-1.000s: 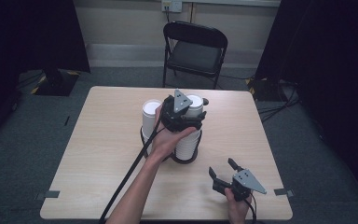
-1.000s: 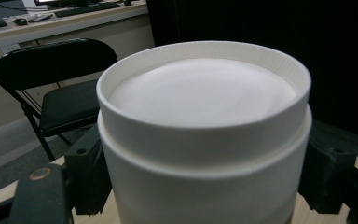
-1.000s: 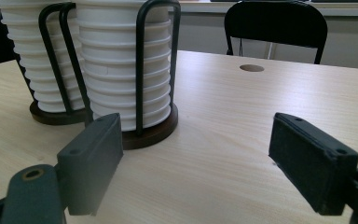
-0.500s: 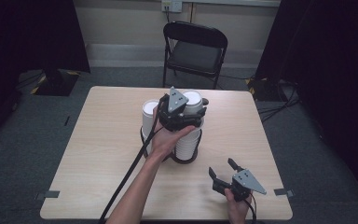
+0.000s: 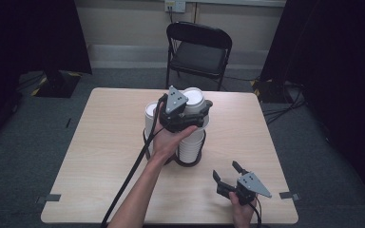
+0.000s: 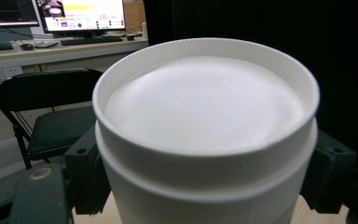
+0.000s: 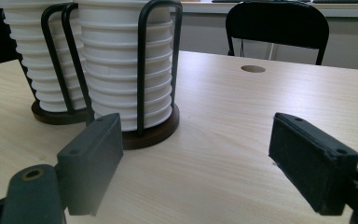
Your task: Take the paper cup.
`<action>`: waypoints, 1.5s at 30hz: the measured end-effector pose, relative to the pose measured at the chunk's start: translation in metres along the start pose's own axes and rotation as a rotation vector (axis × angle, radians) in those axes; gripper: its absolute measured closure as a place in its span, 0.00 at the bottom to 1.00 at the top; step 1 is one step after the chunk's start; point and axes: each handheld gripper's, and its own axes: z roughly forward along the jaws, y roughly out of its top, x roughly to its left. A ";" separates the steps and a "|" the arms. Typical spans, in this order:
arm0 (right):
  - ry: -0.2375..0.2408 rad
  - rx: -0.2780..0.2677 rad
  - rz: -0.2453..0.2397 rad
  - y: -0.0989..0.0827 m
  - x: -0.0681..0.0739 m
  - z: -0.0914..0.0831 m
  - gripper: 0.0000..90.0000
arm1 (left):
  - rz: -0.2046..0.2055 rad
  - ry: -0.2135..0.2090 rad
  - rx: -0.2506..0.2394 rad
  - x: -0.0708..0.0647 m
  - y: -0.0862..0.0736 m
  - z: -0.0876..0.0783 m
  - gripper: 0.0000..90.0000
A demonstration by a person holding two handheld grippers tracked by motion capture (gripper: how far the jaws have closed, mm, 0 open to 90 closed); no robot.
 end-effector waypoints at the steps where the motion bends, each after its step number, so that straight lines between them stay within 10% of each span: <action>1: 0.000 0.001 0.000 0.000 0.000 0.000 0.19 | -0.007 -0.001 -0.015 0.000 0.002 -0.002 0.22; 27: 0.000 0.003 0.002 0.000 0.000 0.000 0.19 | -0.032 -0.044 -0.145 -0.001 0.025 -0.043 0.22; 45: -0.001 0.005 -0.001 0.000 0.000 0.000 0.19 | -0.018 -0.087 -0.131 -0.012 0.013 -0.076 0.22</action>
